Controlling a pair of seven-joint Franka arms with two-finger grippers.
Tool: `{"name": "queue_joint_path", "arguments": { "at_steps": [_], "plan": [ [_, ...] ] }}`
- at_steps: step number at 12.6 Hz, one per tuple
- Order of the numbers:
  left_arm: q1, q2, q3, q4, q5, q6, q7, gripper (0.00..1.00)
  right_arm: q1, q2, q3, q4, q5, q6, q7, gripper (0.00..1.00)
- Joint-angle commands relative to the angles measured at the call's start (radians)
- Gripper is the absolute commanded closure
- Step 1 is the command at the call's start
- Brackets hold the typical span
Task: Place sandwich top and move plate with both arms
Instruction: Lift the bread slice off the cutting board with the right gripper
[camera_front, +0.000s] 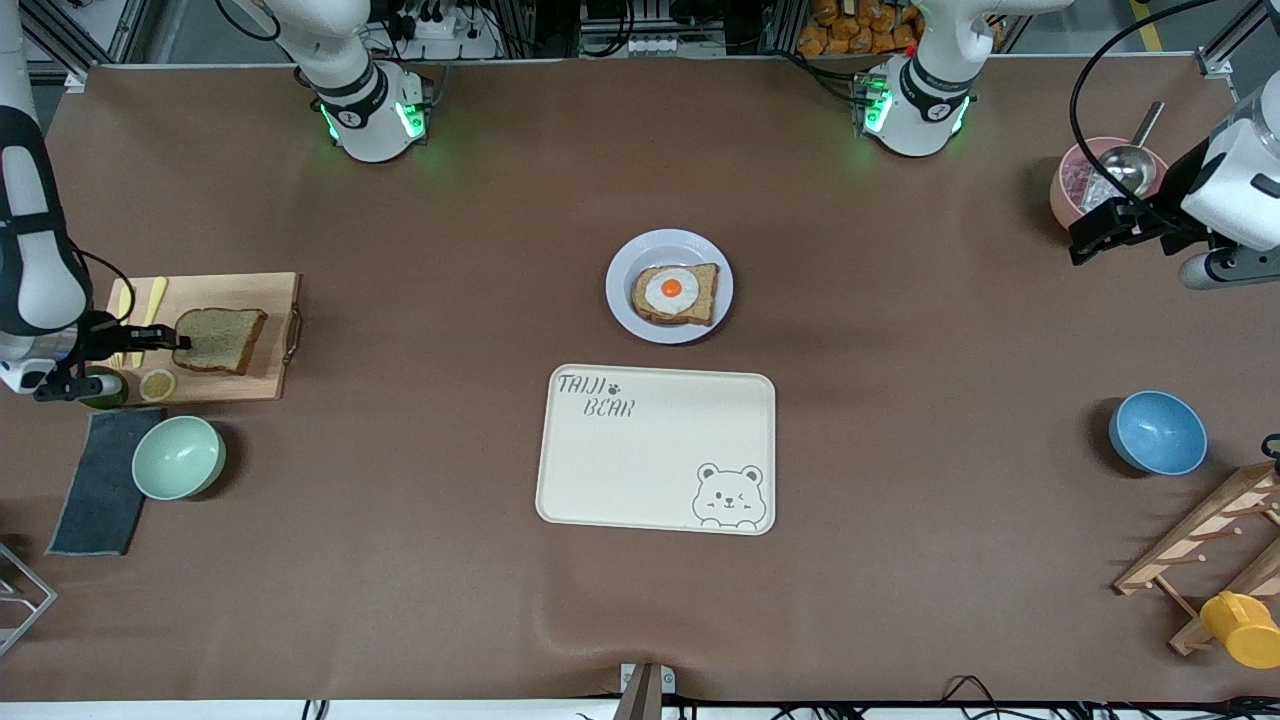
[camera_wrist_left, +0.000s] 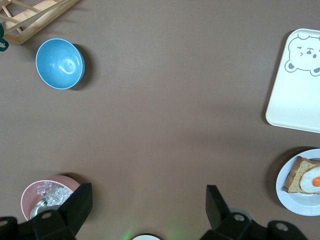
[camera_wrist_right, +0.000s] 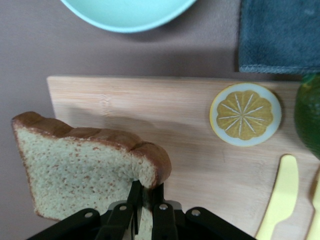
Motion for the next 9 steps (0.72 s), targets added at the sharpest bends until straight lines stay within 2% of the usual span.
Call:
{"name": "queue_joint_path", "arguments": {
  "at_steps": [1,5,9],
  "plan": [
    [0.006,-0.003,-0.002,-0.002,-0.014,0.007,0.001,0.00,-0.008,-0.030,0.011,0.052,0.033,-0.100,0.003,1.00],
    [0.006,-0.003,-0.002,-0.002,-0.014,0.009,0.001,0.00,0.022,-0.032,0.015,0.149,0.063,-0.207,0.033,1.00],
    [0.008,0.002,-0.002,-0.001,-0.014,0.010,0.001,0.00,0.133,-0.035,0.015,0.178,0.142,-0.229,0.099,1.00]
  ]
}}
